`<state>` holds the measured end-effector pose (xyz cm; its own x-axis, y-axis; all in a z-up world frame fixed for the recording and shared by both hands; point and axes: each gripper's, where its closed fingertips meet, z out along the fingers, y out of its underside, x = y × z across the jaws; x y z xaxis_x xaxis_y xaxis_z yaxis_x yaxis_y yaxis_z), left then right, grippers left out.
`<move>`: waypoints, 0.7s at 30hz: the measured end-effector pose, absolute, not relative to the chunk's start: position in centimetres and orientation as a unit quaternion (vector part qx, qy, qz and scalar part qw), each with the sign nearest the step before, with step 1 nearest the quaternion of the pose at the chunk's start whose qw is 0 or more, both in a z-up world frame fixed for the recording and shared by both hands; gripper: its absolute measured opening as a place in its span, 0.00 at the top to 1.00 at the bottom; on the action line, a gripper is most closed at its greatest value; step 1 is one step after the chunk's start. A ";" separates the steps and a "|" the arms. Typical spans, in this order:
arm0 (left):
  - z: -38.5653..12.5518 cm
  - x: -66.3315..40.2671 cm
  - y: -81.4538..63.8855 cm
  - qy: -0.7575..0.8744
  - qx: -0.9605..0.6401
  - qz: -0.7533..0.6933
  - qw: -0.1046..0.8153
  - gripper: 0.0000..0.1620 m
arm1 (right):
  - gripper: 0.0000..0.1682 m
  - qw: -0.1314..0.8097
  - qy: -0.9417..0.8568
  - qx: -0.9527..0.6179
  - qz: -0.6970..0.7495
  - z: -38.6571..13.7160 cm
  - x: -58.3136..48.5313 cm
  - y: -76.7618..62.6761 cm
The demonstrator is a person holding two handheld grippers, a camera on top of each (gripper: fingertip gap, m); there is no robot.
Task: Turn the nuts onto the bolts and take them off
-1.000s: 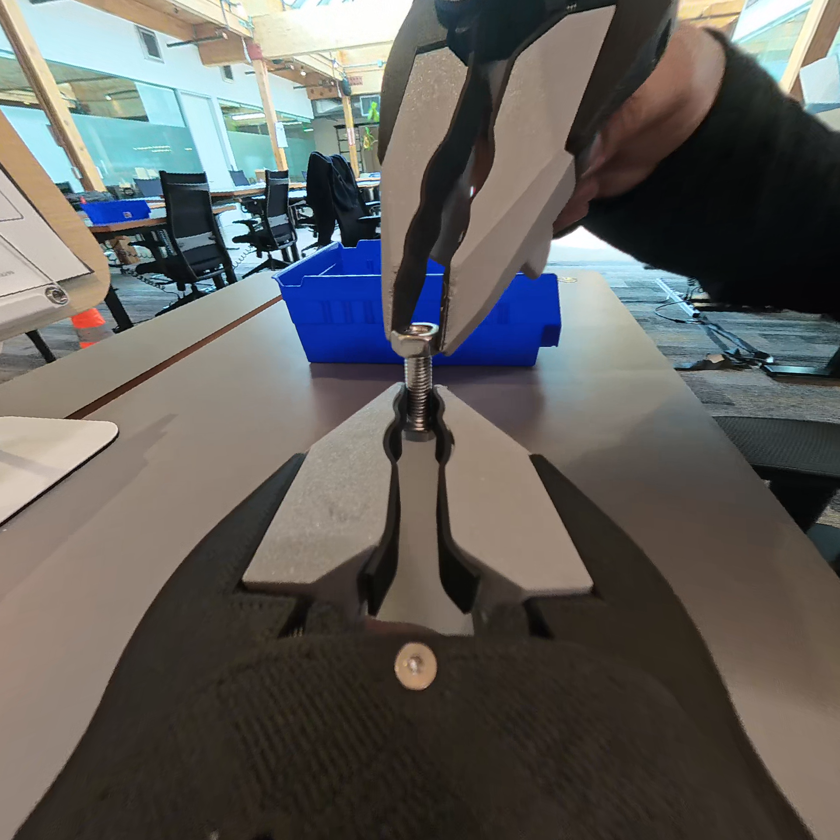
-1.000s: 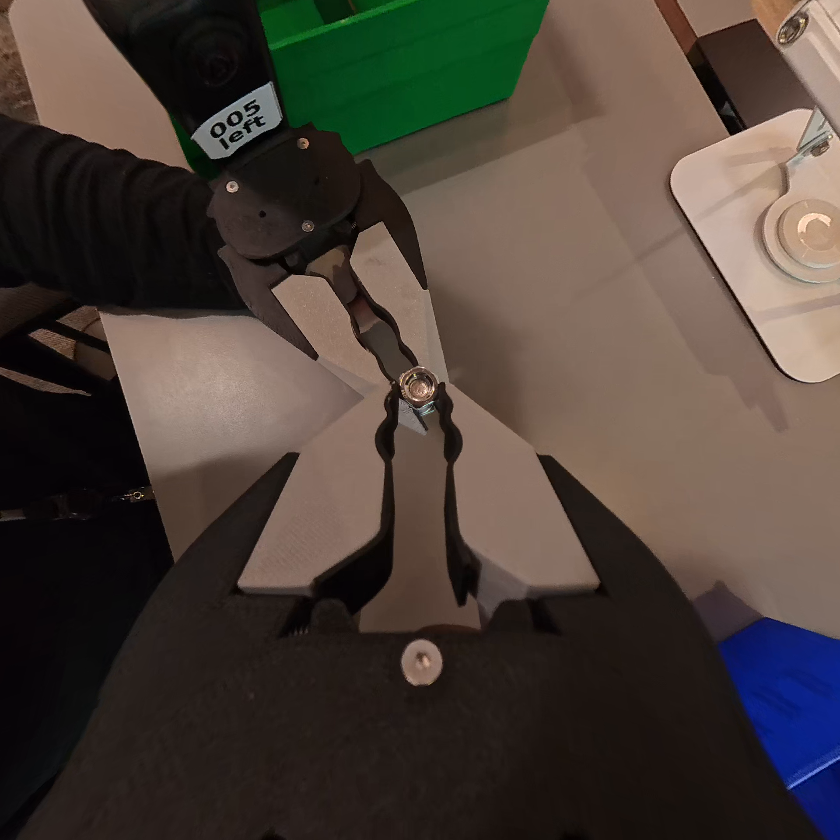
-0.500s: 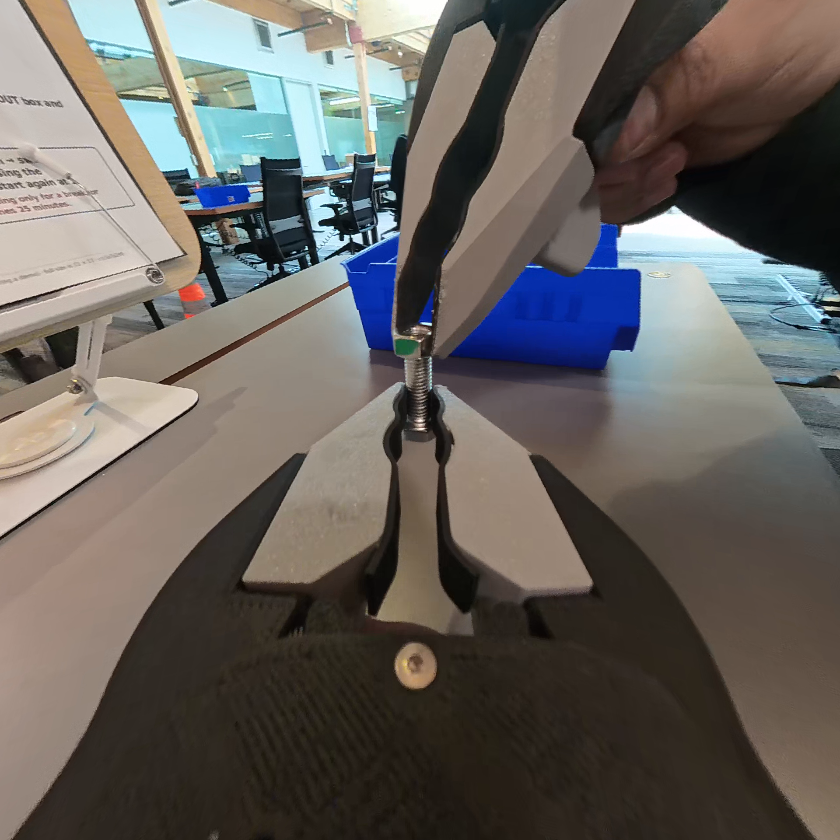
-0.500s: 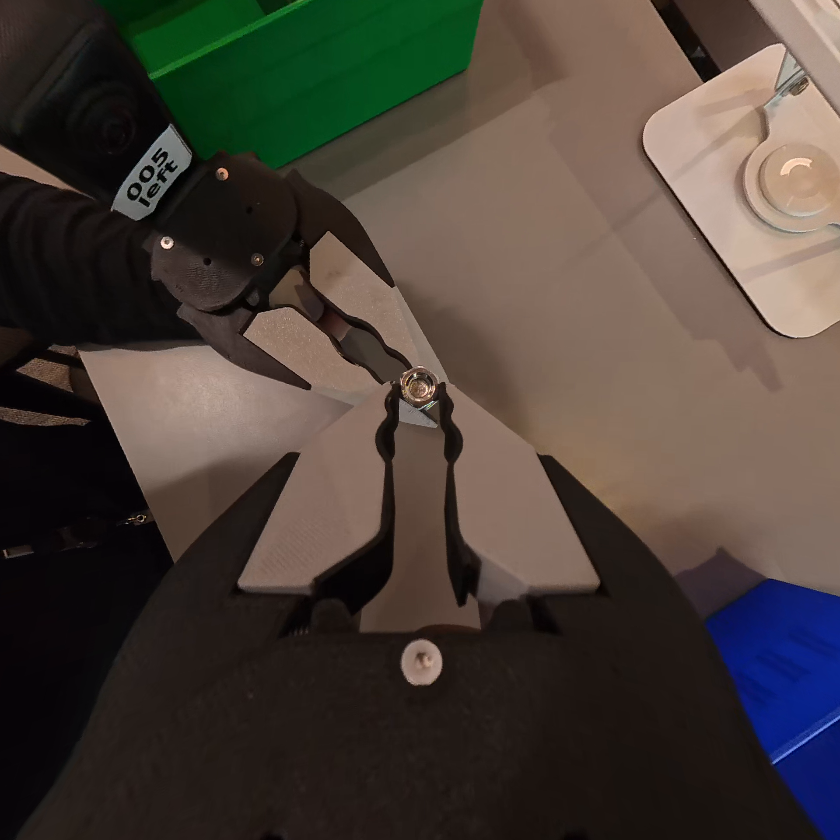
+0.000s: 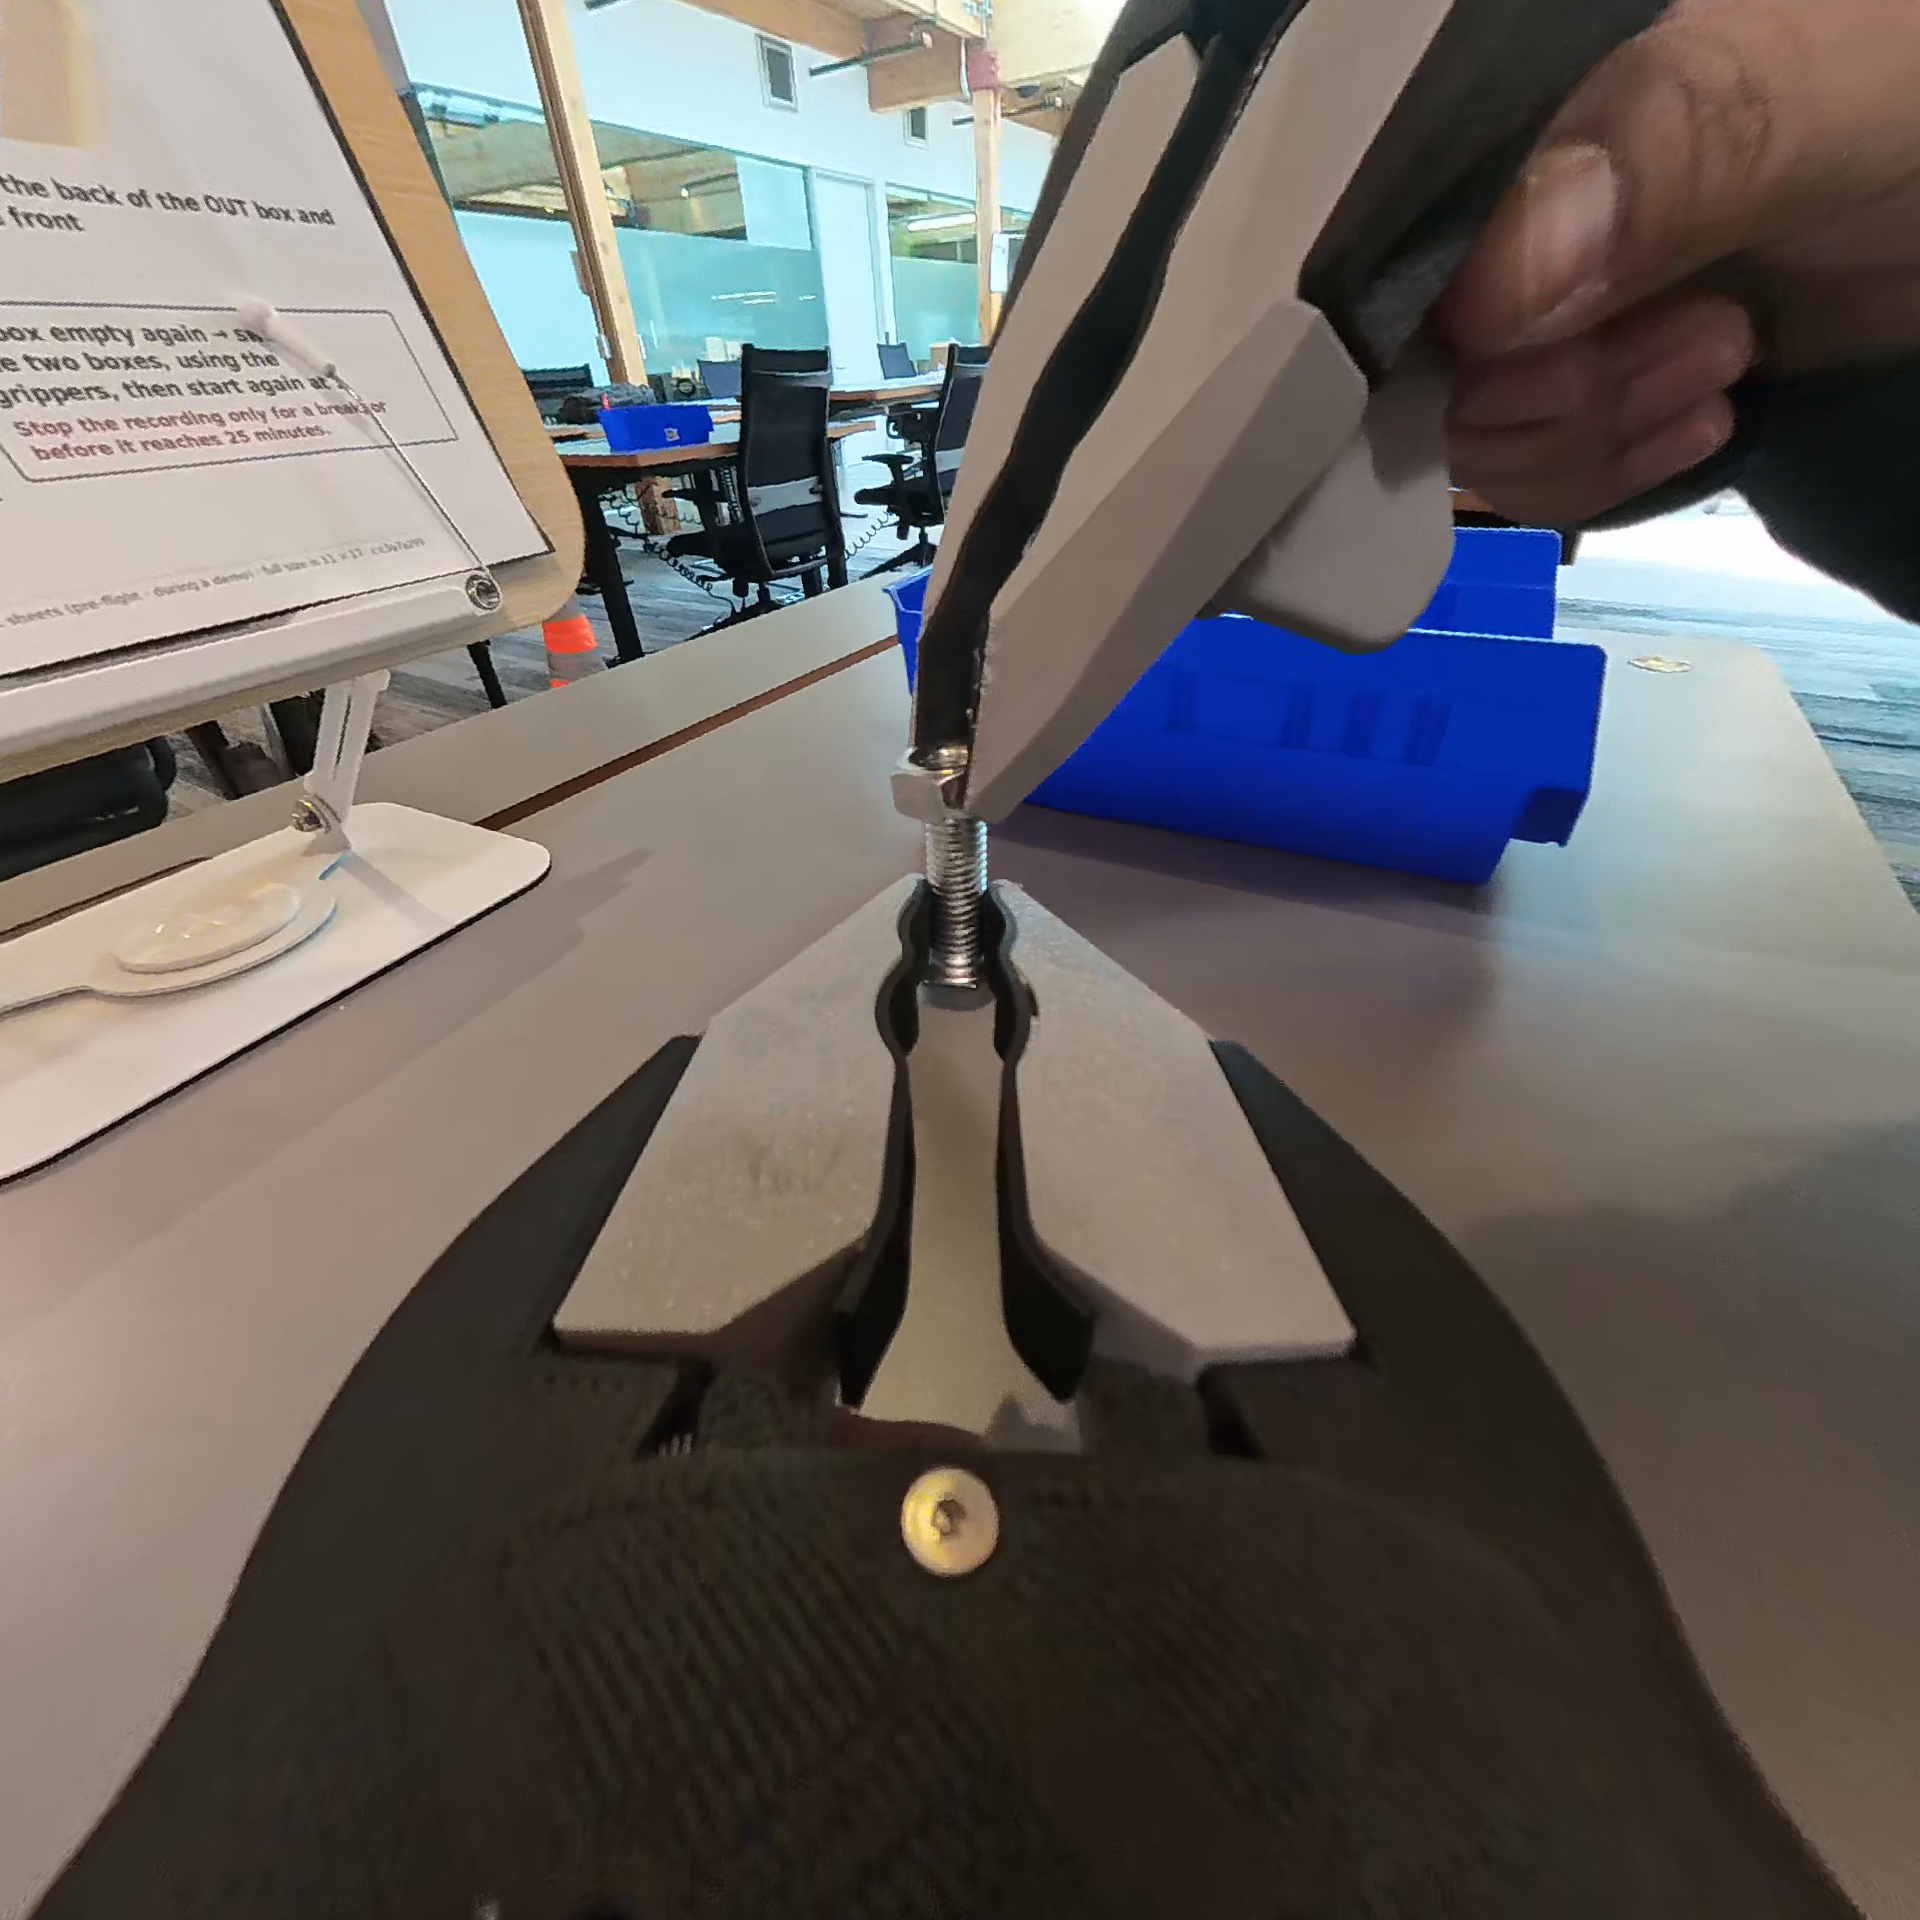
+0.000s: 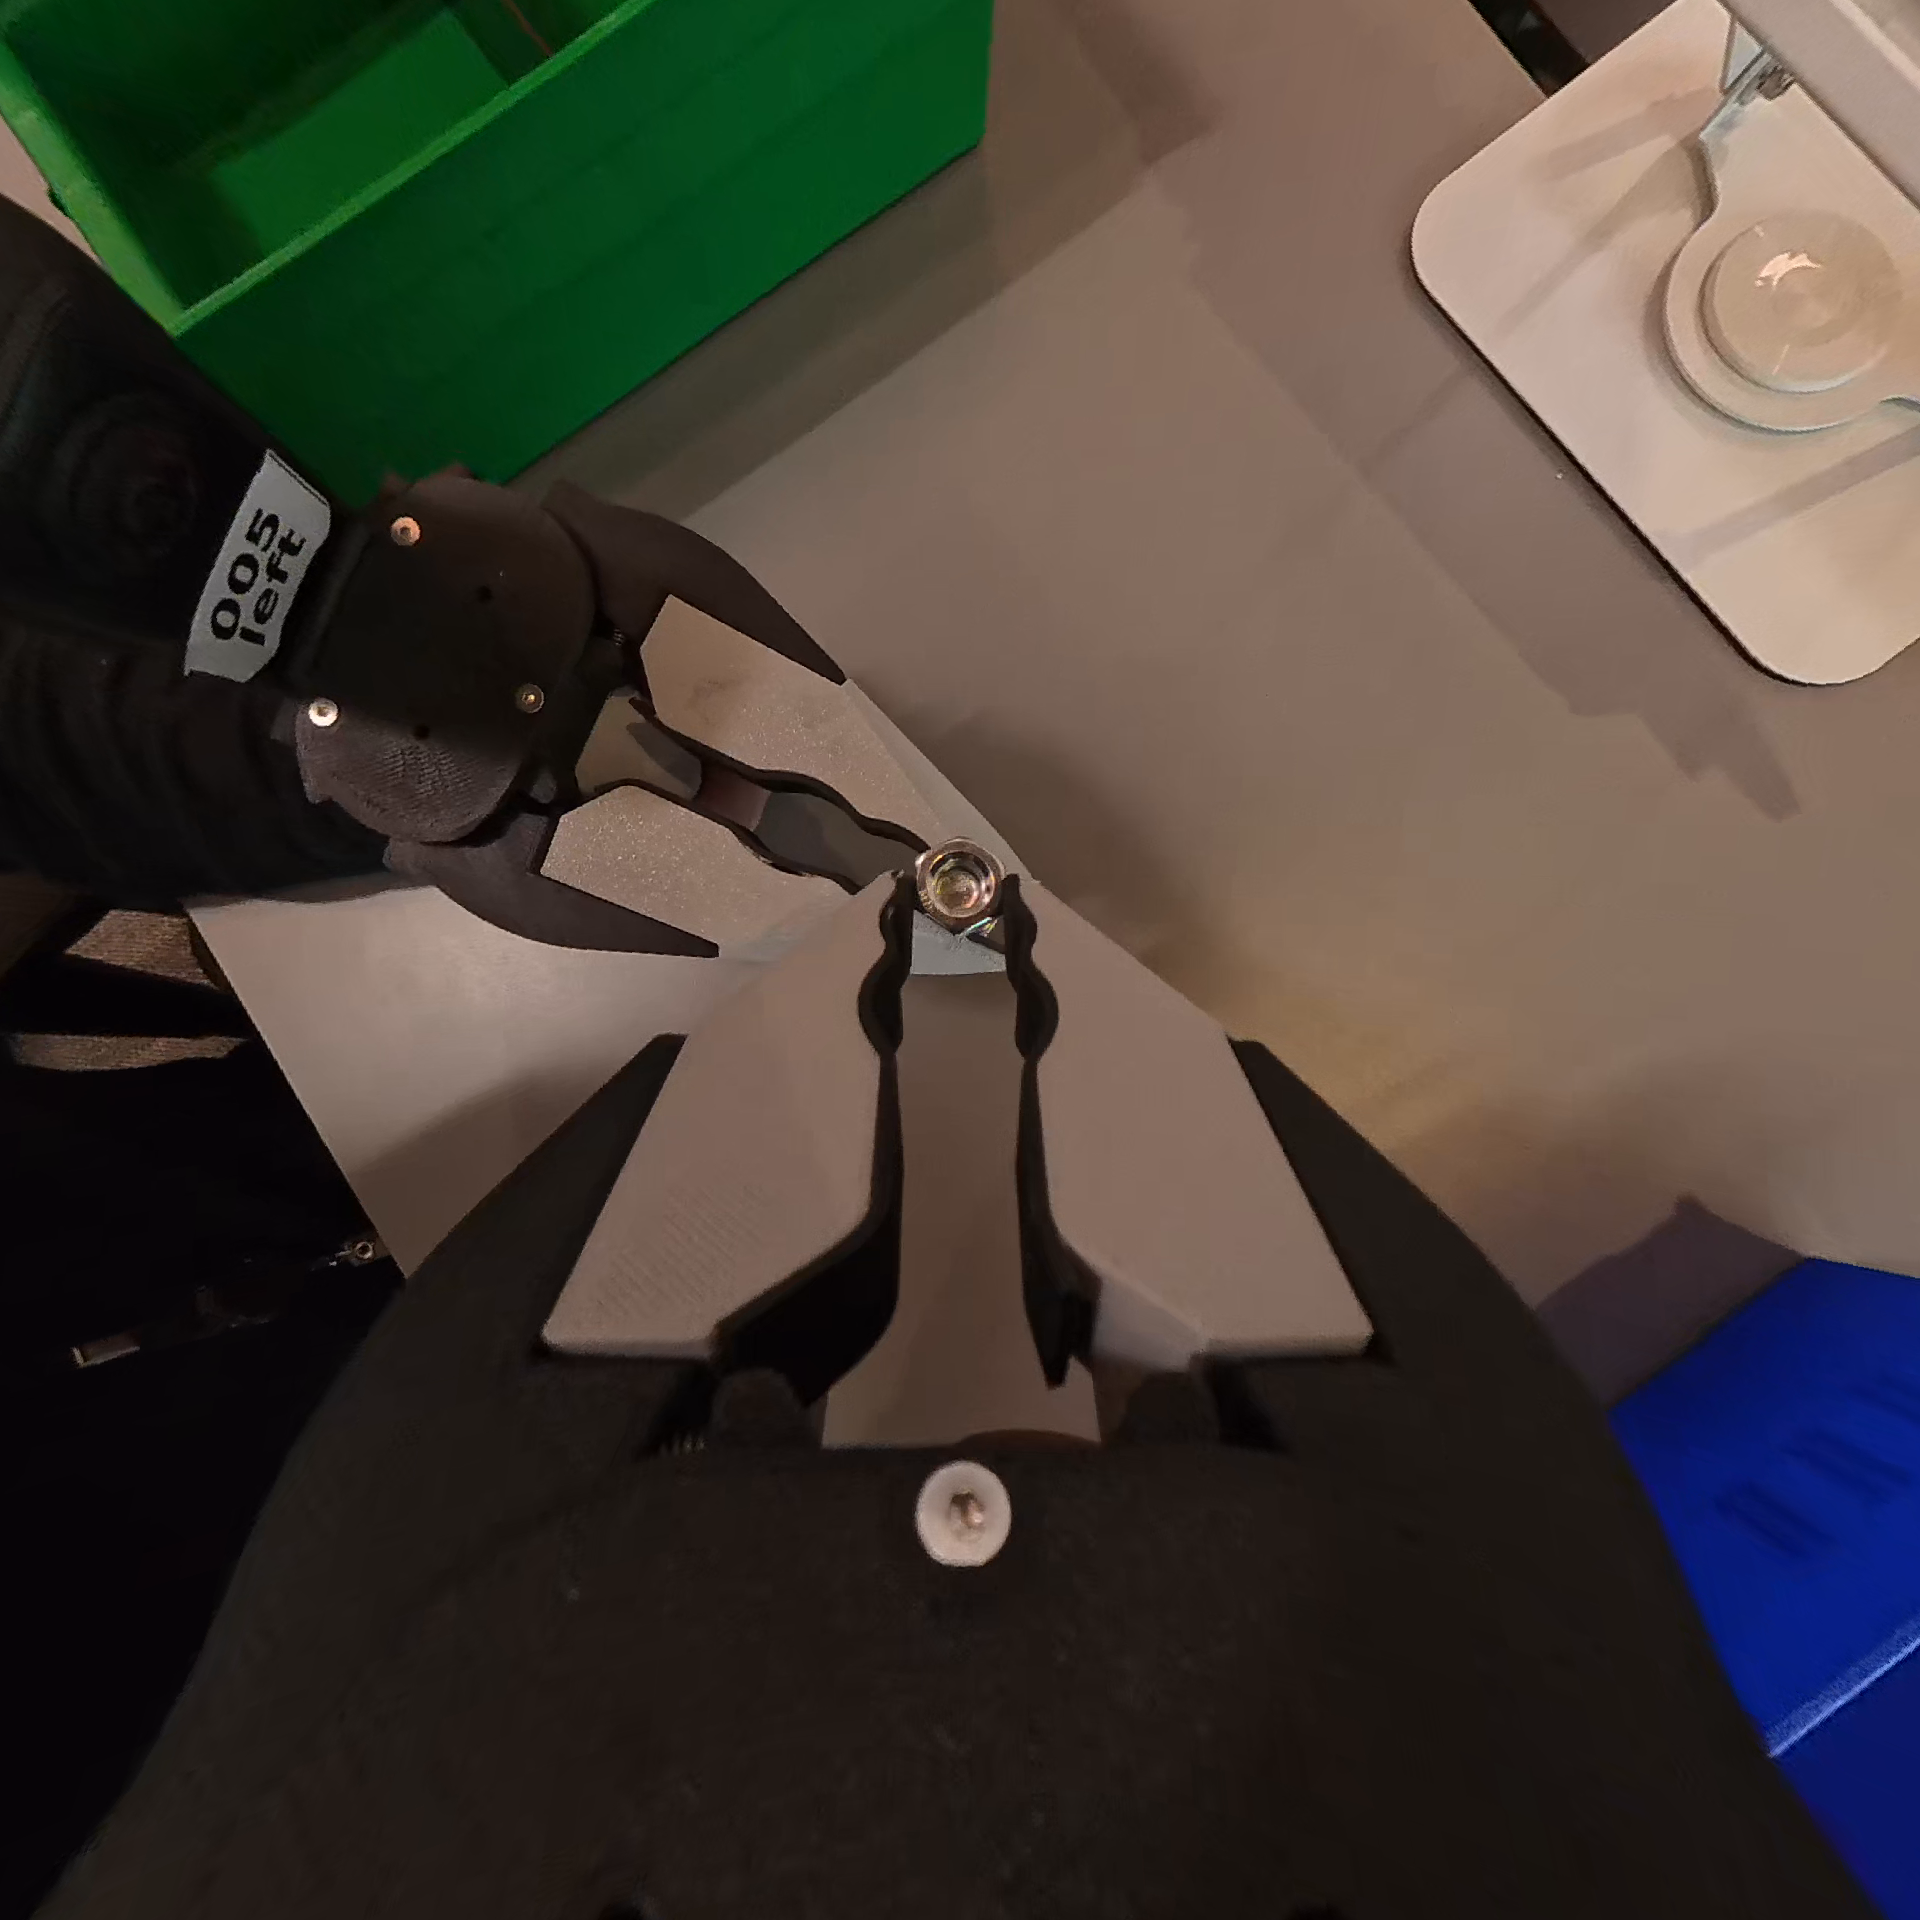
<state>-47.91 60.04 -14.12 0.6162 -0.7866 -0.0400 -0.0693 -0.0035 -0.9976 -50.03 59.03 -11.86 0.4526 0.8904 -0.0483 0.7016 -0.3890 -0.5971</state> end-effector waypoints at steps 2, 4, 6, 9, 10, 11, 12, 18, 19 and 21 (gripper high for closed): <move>-14.2 -48.0 60.2 0.324 -0.651 -0.283 0.625 0.96 | 0.91 0.264 -0.484 -0.815 0.180 -11.9 -50.1 59.2; -14.2 -48.0 60.2 0.320 -0.656 -0.280 0.624 0.96 | 0.91 0.269 -0.479 -0.817 0.175 -11.9 -50.2 59.3; -14.3 -48.0 60.3 0.314 -0.660 -0.280 0.623 0.96 | 0.91 0.275 -0.476 -0.818 0.170 -12.0 -50.2 59.3; -14.1 -48.2 60.4 0.305 -0.661 -0.286 0.623 0.96 | 0.91 0.285 -0.471 -0.817 0.171 -11.8 -50.4 59.5; -14.1 -48.2 60.4 0.305 -0.661 -0.283 0.624 0.96 | 0.91 0.286 -0.470 -0.817 0.172 -11.8 -50.5 59.5; -14.1 -48.3 60.5 0.305 -0.661 -0.281 0.625 0.96 | 0.91 0.288 -0.470 -0.816 0.173 -11.8 -50.5 59.5; -14.0 -48.3 60.5 0.303 -0.661 -0.282 0.626 0.96 | 0.91 0.291 -0.470 -0.815 0.174 -11.7 -50.6 59.5; -13.2 -48.6 60.3 0.286 -0.650 -0.318 0.628 0.96 | 0.91 0.332 -0.477 -0.792 0.187 -11.0 -51.0 59.5; -13.0 -48.5 60.2 0.283 -0.647 -0.331 0.626 0.96 | 0.91 0.339 -0.478 -0.787 0.191 -10.8 -51.0 59.4; -12.8 -48.4 60.1 0.283 -0.642 -0.348 0.622 0.96 | 0.92 0.346 -0.476 -0.782 0.207 -10.6 -51.1 59.3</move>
